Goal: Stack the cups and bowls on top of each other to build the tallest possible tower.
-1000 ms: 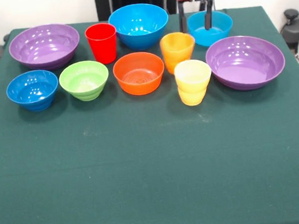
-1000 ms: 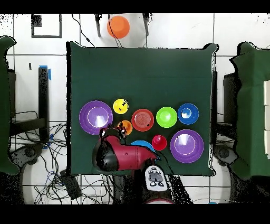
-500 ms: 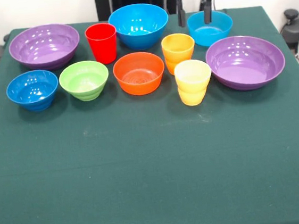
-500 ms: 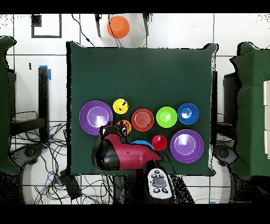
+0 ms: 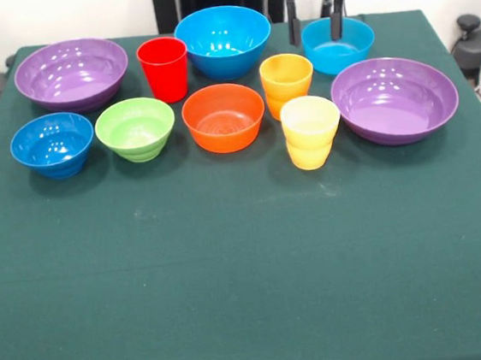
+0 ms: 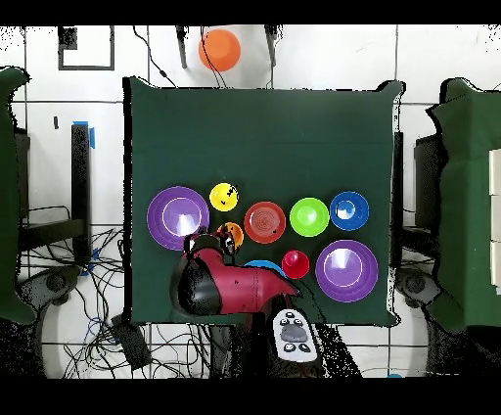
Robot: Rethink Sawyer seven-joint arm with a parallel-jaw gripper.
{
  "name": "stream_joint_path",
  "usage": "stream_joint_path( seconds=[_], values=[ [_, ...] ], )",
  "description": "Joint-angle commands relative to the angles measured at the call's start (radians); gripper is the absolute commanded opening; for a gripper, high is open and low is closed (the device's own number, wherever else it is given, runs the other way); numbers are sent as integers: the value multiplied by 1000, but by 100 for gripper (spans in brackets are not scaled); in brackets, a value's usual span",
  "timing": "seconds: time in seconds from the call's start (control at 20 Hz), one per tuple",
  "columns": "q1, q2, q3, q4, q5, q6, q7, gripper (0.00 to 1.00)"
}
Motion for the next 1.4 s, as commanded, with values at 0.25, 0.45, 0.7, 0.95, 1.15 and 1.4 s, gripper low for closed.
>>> stream_joint_path(
  seconds=[0.25,0.45,0.7,0.95,1.15,1.4],
  values=[
    [-32,101,110,-49,-30,48,123,100],
    [-90,96,153,-22,-66,41,109,100],
    [-107,151,143,-60,-106,15,83,100],
    [-135,160,158,-79,-130,31,70,100],
    [-152,205,159,-125,-163,23,53,100],
    [-135,224,134,-145,-173,2,74,100]
  ],
)
